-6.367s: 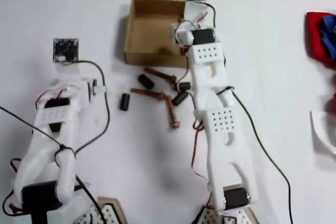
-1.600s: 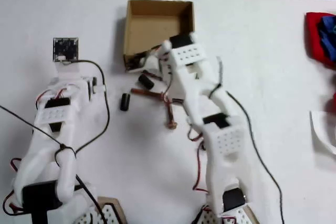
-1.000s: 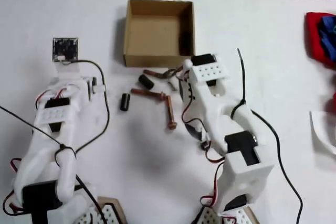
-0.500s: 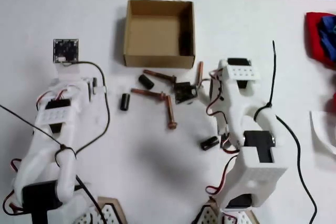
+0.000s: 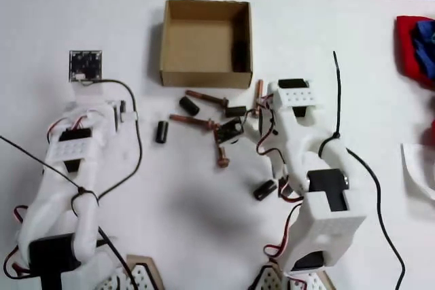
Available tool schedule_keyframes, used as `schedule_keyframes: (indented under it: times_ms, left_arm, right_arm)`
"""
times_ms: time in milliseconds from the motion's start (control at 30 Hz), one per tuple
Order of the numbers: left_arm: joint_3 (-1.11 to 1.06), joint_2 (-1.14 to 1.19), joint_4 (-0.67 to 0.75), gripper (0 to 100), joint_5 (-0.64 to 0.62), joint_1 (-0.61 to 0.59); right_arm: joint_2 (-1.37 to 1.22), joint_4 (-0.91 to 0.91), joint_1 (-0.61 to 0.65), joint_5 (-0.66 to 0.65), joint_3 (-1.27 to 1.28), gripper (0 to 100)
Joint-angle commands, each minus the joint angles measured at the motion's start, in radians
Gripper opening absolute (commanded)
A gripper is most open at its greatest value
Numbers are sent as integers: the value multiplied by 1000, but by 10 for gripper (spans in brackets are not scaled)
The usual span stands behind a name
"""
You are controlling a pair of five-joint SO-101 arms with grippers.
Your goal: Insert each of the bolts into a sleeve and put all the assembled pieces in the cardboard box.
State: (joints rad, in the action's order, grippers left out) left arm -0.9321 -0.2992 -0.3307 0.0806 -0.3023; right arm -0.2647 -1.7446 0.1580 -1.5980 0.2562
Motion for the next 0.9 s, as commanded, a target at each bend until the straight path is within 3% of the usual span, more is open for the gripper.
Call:
schedule_keyframes:
  times_ms: [0,233,867]
  left_arm:
    - [2,-6,21,211,-3,-6]
    - [2,-6,21,211,-3,-6]
    - [2,-6,20,211,-3,-6]
  right_arm:
    - [50,-19,41,38,-18,228]
    - [105,-12,111,37,80,227]
    - [48,93,87,43,161,228]
